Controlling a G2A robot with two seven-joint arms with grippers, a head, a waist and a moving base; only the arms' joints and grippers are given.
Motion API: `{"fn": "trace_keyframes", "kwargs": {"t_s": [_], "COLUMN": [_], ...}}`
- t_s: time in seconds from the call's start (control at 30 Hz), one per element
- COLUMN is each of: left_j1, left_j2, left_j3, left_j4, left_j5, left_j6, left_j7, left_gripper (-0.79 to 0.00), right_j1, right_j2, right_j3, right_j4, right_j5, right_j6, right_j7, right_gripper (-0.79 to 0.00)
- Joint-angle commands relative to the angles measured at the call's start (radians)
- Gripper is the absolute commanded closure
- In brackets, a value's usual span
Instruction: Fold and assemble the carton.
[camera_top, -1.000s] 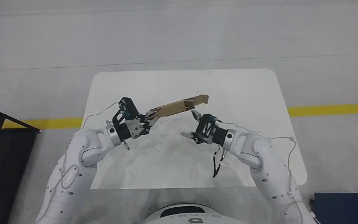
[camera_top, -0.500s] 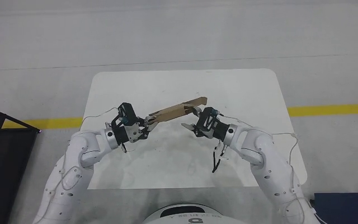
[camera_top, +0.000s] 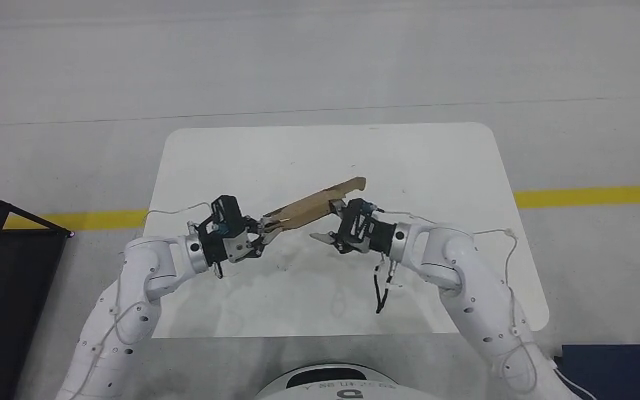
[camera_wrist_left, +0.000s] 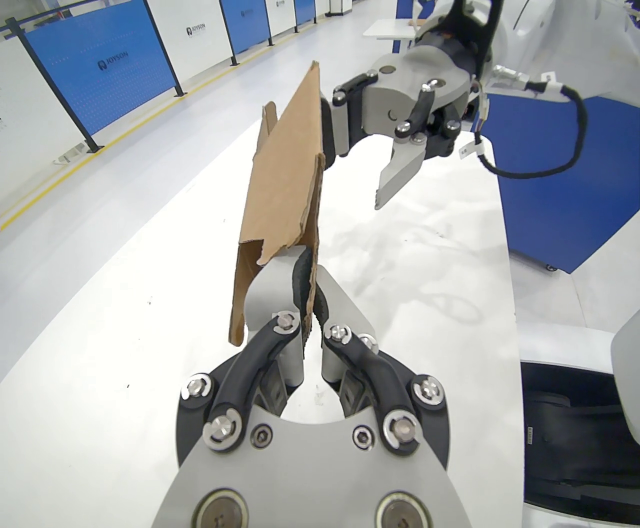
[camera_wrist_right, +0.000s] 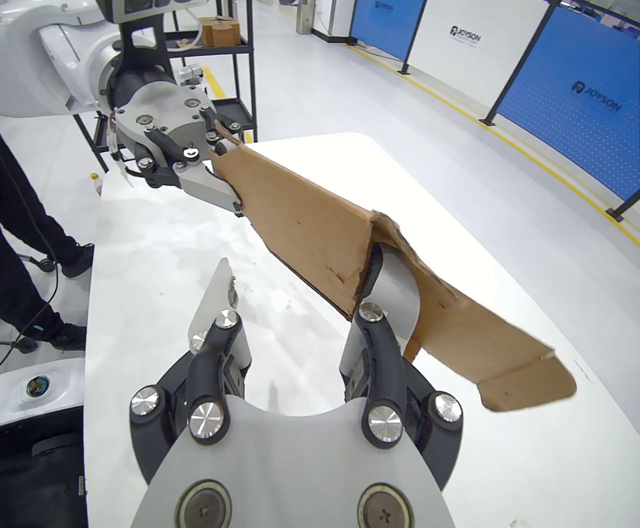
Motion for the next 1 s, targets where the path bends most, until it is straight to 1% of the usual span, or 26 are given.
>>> {"fn": "trace_keyframes", "kwargs": {"t_s": [0.0, 0.1, 0.13, 0.17, 0.2, 0.23, 0.27, 0.37, 0.53, 0.67, 0.87, 0.97], "left_j1": [0.002, 0.007, 0.008, 0.01, 0.013, 0.015, 0.017, 0.022, 0.031, 0.044, 0.071, 0.083], "left_j2": [0.002, 0.004, 0.004, 0.005, 0.005, 0.005, 0.006, 0.007, 0.009, 0.013, 0.019, 0.015], "left_j3": [-0.003, -0.005, -0.005, -0.005, -0.004, -0.002, -0.002, -0.003, -0.025, -0.057, -0.097, -0.097], "left_j4": [0.002, 0.004, 0.003, 0.004, 0.003, 0.0, -0.002, -0.007, -0.008, -0.008, 0.012, 0.017], "left_j5": [0.006, 0.009, 0.012, 0.013, 0.013, 0.013, 0.013, 0.007, -0.008, -0.023, -0.03, -0.064], "left_j6": [-0.001, 0.004, 0.005, 0.01, 0.015, 0.018, 0.02, 0.034, 0.079, 0.104, 0.148, 0.204], "left_j7": [0.009, 0.017, 0.019, 0.019, 0.018, 0.017, 0.017, 0.018, 0.009, 0.005, -0.016, 0.011], "left_gripper": [0.0, 0.0, 0.0, -0.194, -0.579, -0.76, -0.785, -0.785, -0.785, -0.785, -0.785, -0.785], "right_j1": [0.006, 0.01, 0.01, 0.008, 0.005, 0.003, 0.001, -0.005, -0.015, -0.024, -0.02, -0.02], "right_j2": [0.001, 0.003, 0.004, 0.005, 0.006, 0.007, 0.008, 0.012, 0.018, 0.022, 0.025, 0.025], "right_j3": [-0.007, -0.011, -0.011, -0.011, -0.012, -0.012, -0.013, -0.011, 0.0, 0.016, 0.056, 0.056], "right_j4": [0.005, 0.01, 0.012, 0.013, 0.016, 0.018, 0.02, 0.026, 0.033, 0.019, -0.013, -0.013], "right_j5": [0.011, 0.034, 0.04, 0.051, 0.07, 0.088, 0.104, 0.154, 0.204, 0.222, 0.236, 0.236], "right_j6": [-0.021, -0.044, -0.048, -0.05, -0.057, -0.064, -0.072, -0.088, -0.071, -0.052, 0.008, 0.008], "right_j7": [-0.005, -0.019, -0.021, -0.024, -0.028, -0.029, -0.026, -0.017, 0.001, -0.025, -0.084, -0.084], "right_gripper": [-0.363, -0.283, -0.271, -0.179, -0.022, 0.0, 0.0, 0.0, 0.0, 0.0, 0.0, 0.0]}}
